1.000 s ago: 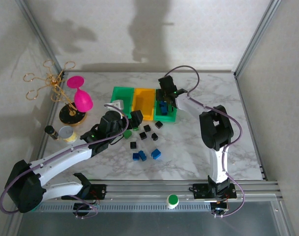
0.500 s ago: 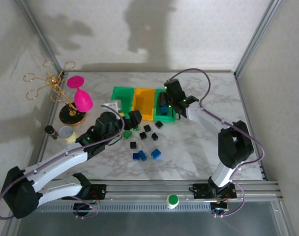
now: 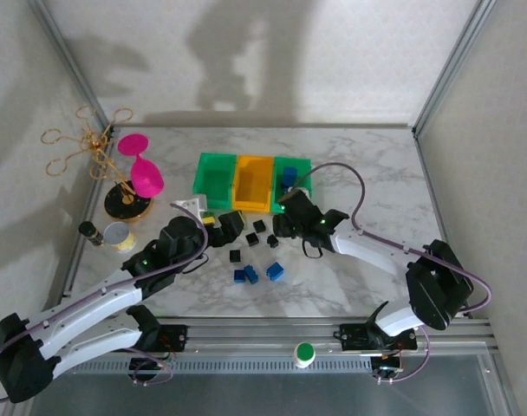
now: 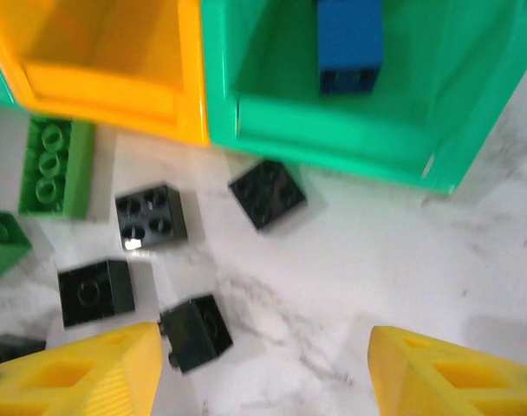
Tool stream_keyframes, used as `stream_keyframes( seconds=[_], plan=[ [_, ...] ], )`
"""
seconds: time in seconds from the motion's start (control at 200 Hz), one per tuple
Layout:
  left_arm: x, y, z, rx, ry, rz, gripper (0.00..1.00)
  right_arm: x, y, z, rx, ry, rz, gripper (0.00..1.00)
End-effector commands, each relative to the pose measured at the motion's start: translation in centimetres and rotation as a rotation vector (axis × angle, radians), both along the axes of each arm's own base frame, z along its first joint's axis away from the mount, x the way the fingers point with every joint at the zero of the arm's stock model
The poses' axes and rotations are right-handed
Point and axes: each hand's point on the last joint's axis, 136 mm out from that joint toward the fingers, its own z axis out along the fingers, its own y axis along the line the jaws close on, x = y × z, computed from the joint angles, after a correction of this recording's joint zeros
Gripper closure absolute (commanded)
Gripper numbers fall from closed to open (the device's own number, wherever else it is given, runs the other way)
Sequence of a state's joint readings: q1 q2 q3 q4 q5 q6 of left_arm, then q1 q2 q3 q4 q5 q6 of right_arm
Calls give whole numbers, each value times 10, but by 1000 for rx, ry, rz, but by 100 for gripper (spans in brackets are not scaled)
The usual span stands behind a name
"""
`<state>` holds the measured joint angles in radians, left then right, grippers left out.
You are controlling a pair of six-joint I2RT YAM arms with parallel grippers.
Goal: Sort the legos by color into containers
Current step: Pick up the lego from the bottom-center of the table.
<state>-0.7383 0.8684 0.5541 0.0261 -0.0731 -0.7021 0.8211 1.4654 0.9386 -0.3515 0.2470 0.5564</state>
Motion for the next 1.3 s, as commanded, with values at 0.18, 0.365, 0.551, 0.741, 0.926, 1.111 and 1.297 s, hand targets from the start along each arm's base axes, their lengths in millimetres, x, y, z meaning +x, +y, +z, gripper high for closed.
stream_keyframes(
  seconds=[0.18, 0.365, 0.551, 0.741, 0.926, 1.111, 1.297],
  plan=[
    [-9, 15, -18, 34, 46, 41, 1, -50, 28, -25, 66, 109, 92, 34],
    [-12, 21, -24, 47, 58, 59, 1, -83, 31, -43, 8, 147, 180, 30],
    [-12, 25, -28, 62, 61, 73, 1, -101, 30, -61, -50, 171, 223, 27],
    [-12, 27, -28, 69, 59, 80, 0, -108, 43, -71, -56, 185, 284, 29],
    [-13, 29, -27, 73, 56, 84, 0, -106, 43, -78, -95, 183, 286, 34],
    [-13, 30, -29, 74, 55, 88, 0, -104, 38, -78, -118, 175, 274, 40],
    [-12, 29, -27, 74, 52, 87, 0, -102, 37, -75, -122, 164, 267, 47]
  ],
)
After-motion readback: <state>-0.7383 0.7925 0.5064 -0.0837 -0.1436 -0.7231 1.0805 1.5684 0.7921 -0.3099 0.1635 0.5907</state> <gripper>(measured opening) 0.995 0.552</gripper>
